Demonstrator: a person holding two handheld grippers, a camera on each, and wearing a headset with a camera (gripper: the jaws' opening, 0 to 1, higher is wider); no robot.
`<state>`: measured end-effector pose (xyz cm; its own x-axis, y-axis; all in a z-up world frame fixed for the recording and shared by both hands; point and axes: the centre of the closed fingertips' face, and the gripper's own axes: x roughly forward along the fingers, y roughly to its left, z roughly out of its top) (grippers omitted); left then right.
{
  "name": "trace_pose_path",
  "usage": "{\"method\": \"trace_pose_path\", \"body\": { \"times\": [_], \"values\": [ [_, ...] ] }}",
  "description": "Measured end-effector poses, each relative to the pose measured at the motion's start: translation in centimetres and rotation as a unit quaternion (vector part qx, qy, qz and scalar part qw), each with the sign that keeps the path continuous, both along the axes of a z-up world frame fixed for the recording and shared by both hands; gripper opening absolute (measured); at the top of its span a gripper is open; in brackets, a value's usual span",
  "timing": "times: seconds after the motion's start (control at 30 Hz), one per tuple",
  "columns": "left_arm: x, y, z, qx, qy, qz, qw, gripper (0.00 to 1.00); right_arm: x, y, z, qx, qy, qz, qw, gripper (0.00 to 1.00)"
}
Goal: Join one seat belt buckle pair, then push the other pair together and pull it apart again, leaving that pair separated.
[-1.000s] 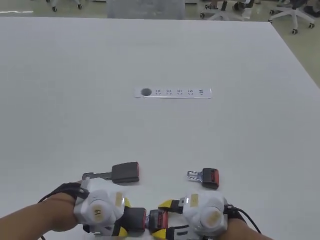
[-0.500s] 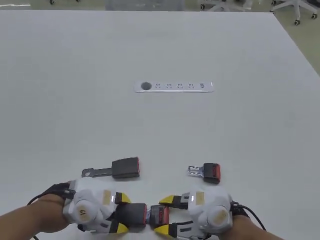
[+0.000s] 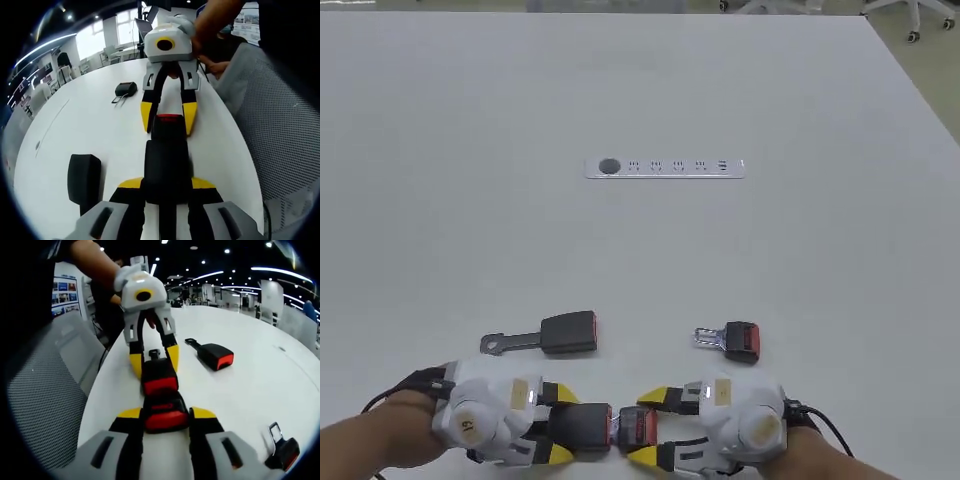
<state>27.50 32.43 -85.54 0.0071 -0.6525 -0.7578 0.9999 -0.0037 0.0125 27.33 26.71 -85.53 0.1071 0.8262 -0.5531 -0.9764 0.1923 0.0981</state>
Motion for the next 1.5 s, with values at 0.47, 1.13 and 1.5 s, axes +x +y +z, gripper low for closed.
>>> {"method": "trace_pose_path", "body": {
  "times": [0.47,1.13,1.5],
  "values": [
    [-0.1,0.1,-0.1,0.0,0.003,0.0,1.0,0.33,-0.2,0.0,0.0,0.001,0.002,-0.008,1.0,0.35],
    [0.3,0.7,2.4,0.015,-0.017,0.108,0.9939,0.76,1.1,-1.8,3.8,0.023,0.032,-0.15,0.9879,0.77],
    [4.6,2.8,5.6,-0.018,-0.046,0.171,0.9841,0.78,5.3,-7.3,4.8,-0.01,0.0,-0.189,0.9819,0.81]
  ]
}}
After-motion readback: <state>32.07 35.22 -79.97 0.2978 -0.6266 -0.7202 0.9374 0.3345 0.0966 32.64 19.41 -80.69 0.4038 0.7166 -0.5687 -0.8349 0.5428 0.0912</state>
